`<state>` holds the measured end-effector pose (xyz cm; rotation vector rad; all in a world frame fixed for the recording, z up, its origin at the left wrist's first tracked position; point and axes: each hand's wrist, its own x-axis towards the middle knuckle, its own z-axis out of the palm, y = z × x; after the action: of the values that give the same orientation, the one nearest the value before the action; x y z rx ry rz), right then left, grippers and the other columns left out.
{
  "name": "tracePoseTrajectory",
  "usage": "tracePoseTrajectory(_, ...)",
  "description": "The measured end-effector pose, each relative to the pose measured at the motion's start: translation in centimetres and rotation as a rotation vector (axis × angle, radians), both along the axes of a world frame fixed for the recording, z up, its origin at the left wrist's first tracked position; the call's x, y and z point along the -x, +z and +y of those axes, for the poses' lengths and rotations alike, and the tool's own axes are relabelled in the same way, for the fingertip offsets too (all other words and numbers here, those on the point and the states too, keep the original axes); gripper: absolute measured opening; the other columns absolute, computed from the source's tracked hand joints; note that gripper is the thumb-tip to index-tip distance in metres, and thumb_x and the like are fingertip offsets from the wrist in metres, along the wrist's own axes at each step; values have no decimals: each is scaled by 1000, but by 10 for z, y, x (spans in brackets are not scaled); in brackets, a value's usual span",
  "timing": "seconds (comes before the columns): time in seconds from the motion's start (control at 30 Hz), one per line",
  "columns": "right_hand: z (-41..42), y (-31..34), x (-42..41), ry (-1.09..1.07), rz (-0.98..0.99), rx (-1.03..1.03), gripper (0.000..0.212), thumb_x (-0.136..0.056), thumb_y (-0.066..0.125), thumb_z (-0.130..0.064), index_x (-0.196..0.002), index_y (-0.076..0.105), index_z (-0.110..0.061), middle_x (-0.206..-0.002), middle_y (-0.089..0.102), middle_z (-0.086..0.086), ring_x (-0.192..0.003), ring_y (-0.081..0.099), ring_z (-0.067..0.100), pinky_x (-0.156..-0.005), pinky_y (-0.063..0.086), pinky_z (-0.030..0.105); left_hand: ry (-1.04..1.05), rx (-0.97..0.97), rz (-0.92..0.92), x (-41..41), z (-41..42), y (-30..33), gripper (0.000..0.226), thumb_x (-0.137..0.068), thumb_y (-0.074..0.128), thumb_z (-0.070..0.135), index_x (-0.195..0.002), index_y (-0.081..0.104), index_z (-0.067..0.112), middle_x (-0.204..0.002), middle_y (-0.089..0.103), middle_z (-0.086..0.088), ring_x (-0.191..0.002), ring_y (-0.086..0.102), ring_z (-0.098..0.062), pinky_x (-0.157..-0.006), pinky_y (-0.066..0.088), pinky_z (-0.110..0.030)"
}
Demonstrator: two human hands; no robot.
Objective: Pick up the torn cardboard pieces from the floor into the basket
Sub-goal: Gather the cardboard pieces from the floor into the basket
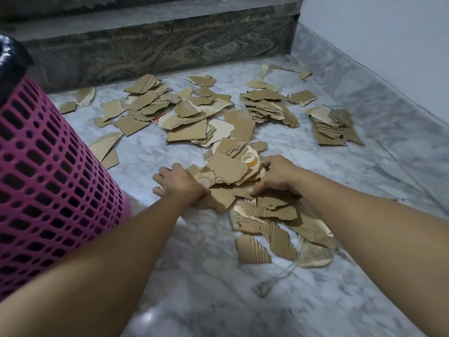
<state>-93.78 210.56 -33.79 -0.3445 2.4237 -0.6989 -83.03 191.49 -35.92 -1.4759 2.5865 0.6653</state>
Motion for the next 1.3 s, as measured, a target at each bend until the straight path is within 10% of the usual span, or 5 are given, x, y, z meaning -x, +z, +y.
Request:
tracePoseTrajectory(0.47, 36, 94, 10, 226, -183, -341, 23, -68, 87, -13, -81, 68, -8, -66, 71, 4, -65, 65, 20, -49, 48, 22, -105, -373, 220, -20, 12, 3, 31, -71, 81, 26, -82, 55, 14, -88, 65, -7, -76, 61, -23, -49, 42, -23)
tracePoseTrajectory(0.77, 7, 134, 29, 90, 60, -186, 41, -72, 85, -20, -102, 63, -3, -97, 68, 12, -84, 66, 28, -80, 56, 40, -225, -78, -77, -30, 4, 12, 43, -72, 69, 52, -96, 53, 20, -104, 50, -6, -110, 41, -25, -92, 42, -39)
tracePoseTrajectory(1.0, -51, 49, 2, 192, -56, -159, 44, -84, 75, -35, -109, 50, -9, -111, 59, 6, -87, 58, 23, -70, 47, 33, -130, -9, -255, -41, -1, 13, 52, -81, 59, 51, -114, 50, 12, -121, 41, -13, -114, 35, -30, -80, 33, -33)
tracePoseTrajectory(1.13, -54, 32, -12, 198, 109, -236, 81, -66, 86, -47, -128, 51, -7, -128, 57, 12, -117, 55, 30, -99, 47, 37, 49, -110, -21, -45, 10, 10, 52, -83, 66, 39, -122, 51, 9, -131, 36, -16, -116, 43, -33, -78, 35, -33)
tracePoseTrajectory(1.3, -52, 40, -11, 67, 29, 74, 56, -58, 94, -23, -86, 45, -20, -96, 58, 4, -93, 51, 24, -64, 41, 28, 35, -247, 119, -53, 16, 16, 47, -79, 74, 27, -115, 54, 7, -121, 59, -11, -113, 57, -30, -82, 45, -29)
